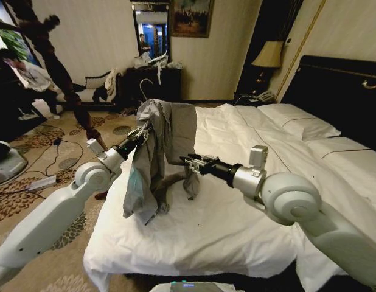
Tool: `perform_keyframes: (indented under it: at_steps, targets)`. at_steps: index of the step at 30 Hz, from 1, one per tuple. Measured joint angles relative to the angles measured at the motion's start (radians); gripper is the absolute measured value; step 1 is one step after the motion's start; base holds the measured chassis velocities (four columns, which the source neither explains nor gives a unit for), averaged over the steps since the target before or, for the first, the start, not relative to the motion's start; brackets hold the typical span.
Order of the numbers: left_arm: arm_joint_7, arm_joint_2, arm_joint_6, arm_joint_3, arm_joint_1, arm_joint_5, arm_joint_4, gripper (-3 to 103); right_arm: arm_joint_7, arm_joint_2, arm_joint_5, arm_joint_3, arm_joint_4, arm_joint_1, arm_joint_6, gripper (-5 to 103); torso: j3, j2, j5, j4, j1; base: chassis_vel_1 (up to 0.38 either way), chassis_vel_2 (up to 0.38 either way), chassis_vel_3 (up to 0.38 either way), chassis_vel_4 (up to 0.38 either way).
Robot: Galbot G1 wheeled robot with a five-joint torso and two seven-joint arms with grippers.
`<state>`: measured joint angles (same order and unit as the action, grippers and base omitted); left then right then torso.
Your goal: Pick up the clothes from the bed and hang them on the clothes hanger.
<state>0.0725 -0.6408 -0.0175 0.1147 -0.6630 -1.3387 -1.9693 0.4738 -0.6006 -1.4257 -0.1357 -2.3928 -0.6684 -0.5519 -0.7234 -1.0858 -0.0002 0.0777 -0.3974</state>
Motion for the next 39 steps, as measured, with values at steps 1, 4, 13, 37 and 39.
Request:
perform_keyframes:
  at_steps: [1,4,13,37,39]
  targets:
    - [0.002,0.014,0.002,0.014,-0.013,0.0,-0.01,15,-0.039,0.033,0.125,-0.047,0.039,-0.088,0.046,61,0.0,0.0,0.0003,0.0003,0.0,0.0,0.0,0.0,0.0]
    - [0.003,0.036,0.002,0.036,-0.039,-0.002,-0.026,15,-0.065,0.05,0.241,-0.103,0.082,-0.21,0.096,73,0.0,0.0,0.0007,0.0006,0.0,0.0,0.0,0.0,0.0]
    - [0.006,0.08,0.007,0.057,-0.079,0.002,-0.054,15,-0.194,-0.067,0.636,-0.377,0.197,-0.62,0.278,99,0.0,0.0,0.0007,0.0003,0.0,0.0,0.0,0.0,0.0]
    - [0.01,0.094,0.01,0.113,-0.165,0.027,-0.102,15,-0.436,-0.723,1.267,-0.625,0.258,-1.221,0.699,100,0.0,0.0,-0.0001,0.0003,0.0,0.0,0.0,0.0,0.0]
    - [0.009,0.092,0.01,0.118,-0.167,0.028,-0.102,15,-0.436,-0.724,1.267,-0.623,0.258,-1.221,0.699,100,0.0,0.0,0.0,-0.0002,0.0,0.0,0.0,0.0,0.0]
